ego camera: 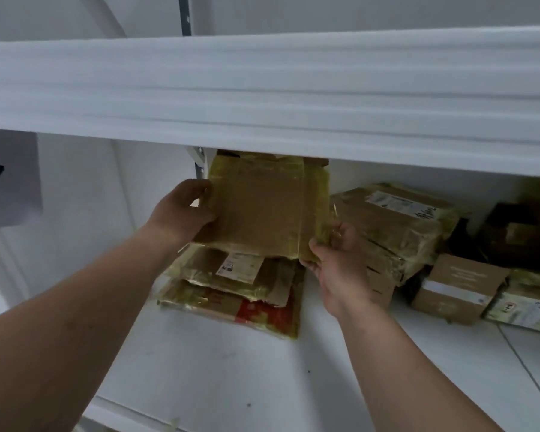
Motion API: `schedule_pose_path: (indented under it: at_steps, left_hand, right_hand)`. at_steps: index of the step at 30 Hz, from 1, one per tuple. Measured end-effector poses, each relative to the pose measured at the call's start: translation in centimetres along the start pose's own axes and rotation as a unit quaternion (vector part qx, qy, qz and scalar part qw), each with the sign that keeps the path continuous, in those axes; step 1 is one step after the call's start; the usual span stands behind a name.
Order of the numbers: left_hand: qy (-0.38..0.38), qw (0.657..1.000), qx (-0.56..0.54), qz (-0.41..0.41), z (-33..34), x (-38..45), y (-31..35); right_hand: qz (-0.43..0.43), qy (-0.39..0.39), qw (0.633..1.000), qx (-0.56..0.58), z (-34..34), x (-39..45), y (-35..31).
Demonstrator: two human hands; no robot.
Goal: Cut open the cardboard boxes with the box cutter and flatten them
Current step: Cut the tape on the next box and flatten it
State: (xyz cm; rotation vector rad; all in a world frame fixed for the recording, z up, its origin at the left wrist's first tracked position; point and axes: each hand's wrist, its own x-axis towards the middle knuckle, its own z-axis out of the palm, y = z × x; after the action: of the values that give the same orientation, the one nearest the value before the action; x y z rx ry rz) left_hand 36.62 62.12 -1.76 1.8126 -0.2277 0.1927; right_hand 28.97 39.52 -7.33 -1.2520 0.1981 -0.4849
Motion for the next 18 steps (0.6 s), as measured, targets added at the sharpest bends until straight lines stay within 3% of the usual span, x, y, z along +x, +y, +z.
schedule_pose_path:
  at_steps: [3, 6, 8, 10, 13, 15, 18]
  left_hand:
    - [-0.023, 0.999, 0.026, 0.004, -0.4, 1.8, -0.1]
    - [0.027, 0.995, 0.084, 0.051, -0.3, 3.0, -0.7]
    - [0.053, 0.991, 0.112, 0.057, 0.1, 3.5, -1.6]
    - [0.029, 0.978, 0.2, 0.056, 0.9, 3.8, -2.7]
    - [-0.094, 0.938, 0.333, 0.017, 1.9, 3.6, -5.5]
    - [-0.172, 0.897, 0.407, -0.012, 1.9, 3.2, -7.5]
    - [-0.211, 0.838, 0.503, -0.019, 1.9, 3.0, -9.8]
  right_hand:
    - [-0.011, 0.006, 1.0, -0.006, 2.0, 1.0, 0.2]
    - [-0.033, 0.019, 0.999, -0.032, 3.4, 1.6, 0.6]
    - [-0.029, 0.032, 0.994, -0.098, 3.9, 1.9, 1.3]
    - [-0.024, 0.022, 0.973, -0.23, 3.9, 2.2, 2.4]
    - [0.022, -0.04, 0.898, -0.438, 3.3, 2.2, 4.4]
    - [0.038, -0.08, 0.824, -0.559, 2.7, 1.9, 5.7]
    - [0.027, -0.103, 0.713, -0.693, 2.2, 1.3, 6.7]
